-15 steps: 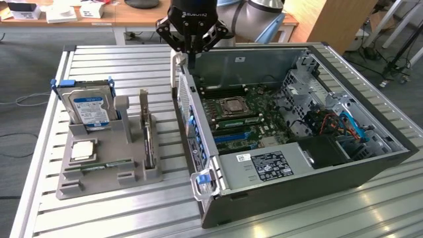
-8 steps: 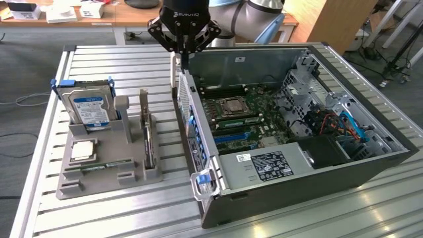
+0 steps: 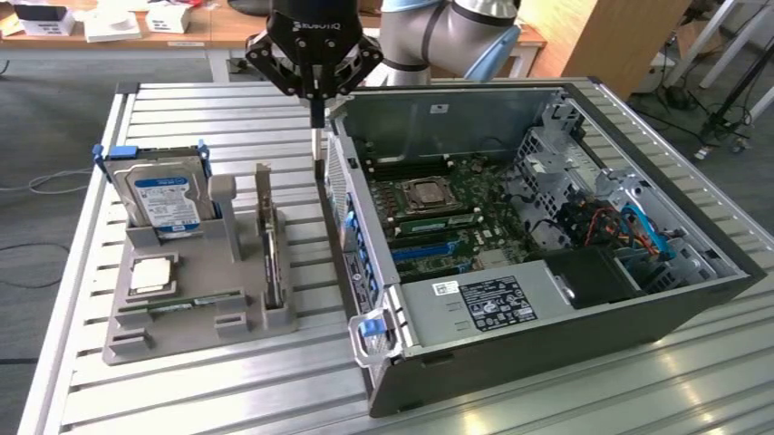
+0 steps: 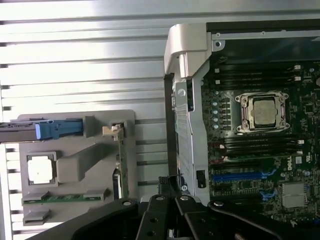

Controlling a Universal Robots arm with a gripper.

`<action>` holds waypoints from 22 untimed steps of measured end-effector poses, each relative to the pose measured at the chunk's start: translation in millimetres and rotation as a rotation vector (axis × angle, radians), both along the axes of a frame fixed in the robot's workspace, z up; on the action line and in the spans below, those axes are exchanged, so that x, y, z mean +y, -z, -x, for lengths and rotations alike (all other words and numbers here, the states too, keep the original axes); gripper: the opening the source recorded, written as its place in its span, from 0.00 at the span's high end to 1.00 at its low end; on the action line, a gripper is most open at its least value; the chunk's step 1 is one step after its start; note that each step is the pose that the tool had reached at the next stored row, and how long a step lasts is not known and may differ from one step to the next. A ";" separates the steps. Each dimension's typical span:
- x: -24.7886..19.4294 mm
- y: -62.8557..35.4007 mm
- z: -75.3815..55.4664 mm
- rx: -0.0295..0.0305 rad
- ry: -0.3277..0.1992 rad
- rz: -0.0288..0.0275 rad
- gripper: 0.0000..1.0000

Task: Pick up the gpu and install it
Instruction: 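Reach for the gpu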

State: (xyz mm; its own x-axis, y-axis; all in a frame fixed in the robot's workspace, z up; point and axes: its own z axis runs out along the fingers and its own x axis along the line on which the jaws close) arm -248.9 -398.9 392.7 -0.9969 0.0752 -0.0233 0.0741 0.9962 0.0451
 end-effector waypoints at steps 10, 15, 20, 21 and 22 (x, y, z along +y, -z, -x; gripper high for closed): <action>0.0 0.0 24.9 0.0000 0.000 0.0000 0.89; 0.0 0.2 38.3 0.0000 0.000 0.0000 0.89; 0.0 0.2 51.0 0.0000 0.000 0.0000 0.89; 0.0 0.2 53.0 0.0000 0.000 0.0000 0.89; 0.0 0.2 54.3 0.0000 0.000 0.0000 0.89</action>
State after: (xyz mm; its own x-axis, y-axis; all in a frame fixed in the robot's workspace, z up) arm -303.2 -398.8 392.5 -0.9969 0.0754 -0.0234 0.0743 0.9962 0.0451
